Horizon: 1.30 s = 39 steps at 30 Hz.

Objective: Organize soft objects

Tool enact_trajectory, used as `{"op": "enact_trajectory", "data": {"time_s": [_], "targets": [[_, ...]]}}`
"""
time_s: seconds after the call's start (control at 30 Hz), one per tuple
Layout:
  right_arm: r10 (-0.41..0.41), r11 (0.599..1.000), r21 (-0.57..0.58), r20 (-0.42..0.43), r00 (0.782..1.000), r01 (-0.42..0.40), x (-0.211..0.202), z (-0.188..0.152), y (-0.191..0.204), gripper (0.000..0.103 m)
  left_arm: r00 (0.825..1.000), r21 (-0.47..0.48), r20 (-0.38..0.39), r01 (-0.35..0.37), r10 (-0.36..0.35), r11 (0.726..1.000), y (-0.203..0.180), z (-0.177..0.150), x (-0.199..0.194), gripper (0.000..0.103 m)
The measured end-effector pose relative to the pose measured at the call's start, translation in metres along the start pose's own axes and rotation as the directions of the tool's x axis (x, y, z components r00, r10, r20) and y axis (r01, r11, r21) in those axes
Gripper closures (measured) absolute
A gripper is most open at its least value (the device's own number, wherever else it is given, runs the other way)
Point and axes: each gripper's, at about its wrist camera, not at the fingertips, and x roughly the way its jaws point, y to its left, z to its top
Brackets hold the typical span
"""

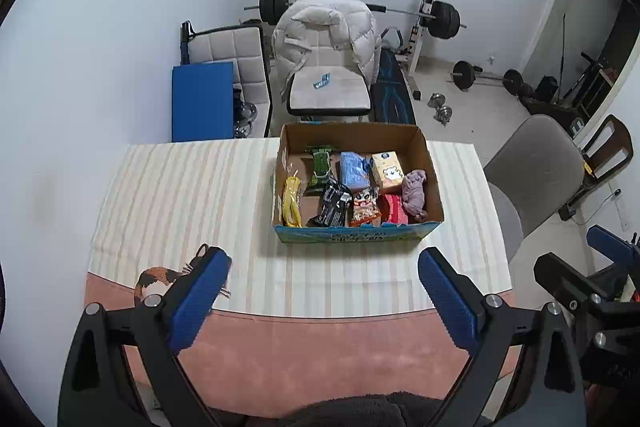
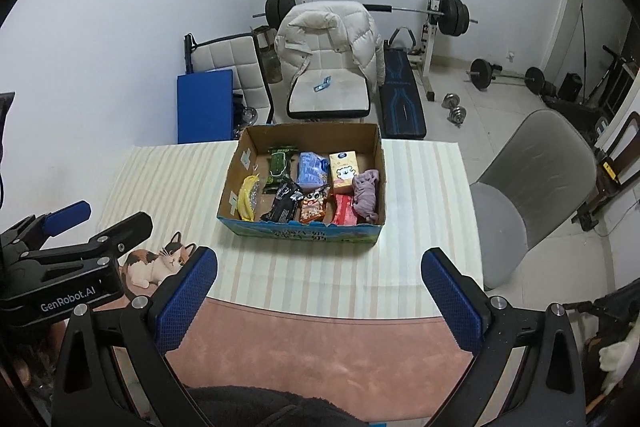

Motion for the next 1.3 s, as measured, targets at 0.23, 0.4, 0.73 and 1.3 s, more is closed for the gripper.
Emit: {"op": "enact_trajectory", "data": {"time_s": [0.23,0.4,0.73,1.3], "targets": [[-0.031,0.999,0.015,0.034,0.999,0.031,-0.008,0.008,-0.003,0.000,0.998,-0.017,0.053,-0.015,0.016,1.000,0.003,0.008,-0.004,0.006],[-0.048,0.998,0.037,0.041,0.998,0.046,-0.001,0.016,-0.008,0.000,0.998,-0.018,0.059,-0.026,0.027,0.999,0.004,0.014,0.003,0.006],[-0.074,0.996,0.054,0.053,0.996,0.071,0.006,0.026,-0.014,0.000,0.997,-0.007,0.075,-0.034,0.034,0.999,-0.002,0.019,0.004,0.006],[-0.079,0.996,0.057,0.077,0.994,0.075,-0.001,0.031,-0.016,0.000,0.996,-0.001,0.081,-0.029,0.029,1.000,-0.003,0.020,0.000,0.006]]}}
